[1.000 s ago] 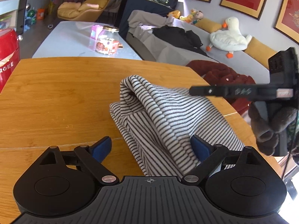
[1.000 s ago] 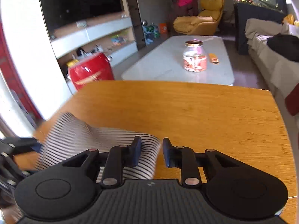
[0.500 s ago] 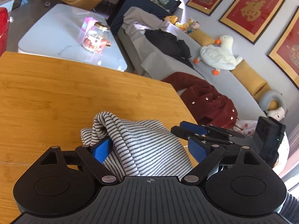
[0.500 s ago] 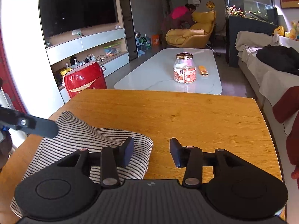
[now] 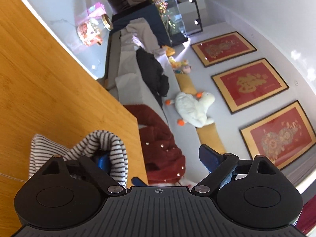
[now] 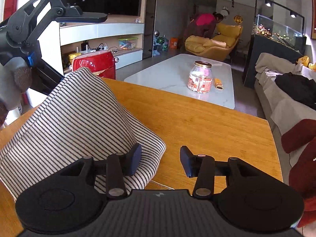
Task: Fold clothes
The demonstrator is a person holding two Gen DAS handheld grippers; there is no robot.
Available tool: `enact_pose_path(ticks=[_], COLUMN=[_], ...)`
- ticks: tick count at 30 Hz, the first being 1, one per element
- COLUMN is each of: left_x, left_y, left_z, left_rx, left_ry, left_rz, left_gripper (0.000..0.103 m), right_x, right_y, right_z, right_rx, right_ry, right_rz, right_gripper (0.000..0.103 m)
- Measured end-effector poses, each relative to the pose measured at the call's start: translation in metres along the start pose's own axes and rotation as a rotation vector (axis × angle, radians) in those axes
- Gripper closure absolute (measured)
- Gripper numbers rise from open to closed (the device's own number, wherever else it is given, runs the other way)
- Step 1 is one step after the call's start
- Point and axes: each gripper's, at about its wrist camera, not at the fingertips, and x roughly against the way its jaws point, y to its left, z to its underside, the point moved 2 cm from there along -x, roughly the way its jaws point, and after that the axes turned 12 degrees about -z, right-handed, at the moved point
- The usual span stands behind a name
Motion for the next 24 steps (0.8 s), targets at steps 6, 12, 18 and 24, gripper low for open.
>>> enact_pose_path(ticks=[6, 12, 18, 24], left_x=[0.032, 0.063, 0.014, -0.019], left_y=[0.013, -0.030, -0.071, -0.025], left_z=[-0.010, -0.001, 0.043, 0.039], left_rx=[-0.138, -0.355, -0.637, -0.593], left_ry=[-0.133, -0.193, -0.037, 0.000], left_rz=[-0.283, -0.292, -0.268, -0.413], left_gripper=[0.016, 0.011, 0.023, 0.048], right_x=[-0.001, -0.005, 0.019, 0.059], right_y=[0.007, 0.014, 0.031, 0.075], right_z=[0.002, -0.005, -0.007, 0.010], right_rx=[0.036, 0.075, 0.099, 0.156], right_ry=[-0.005, 0.006, -0.031, -0.057], right_rz=[0.044, 0.076, 0.060, -0.157], right_gripper=[0.059, 0.059, 0.055, 0.050])
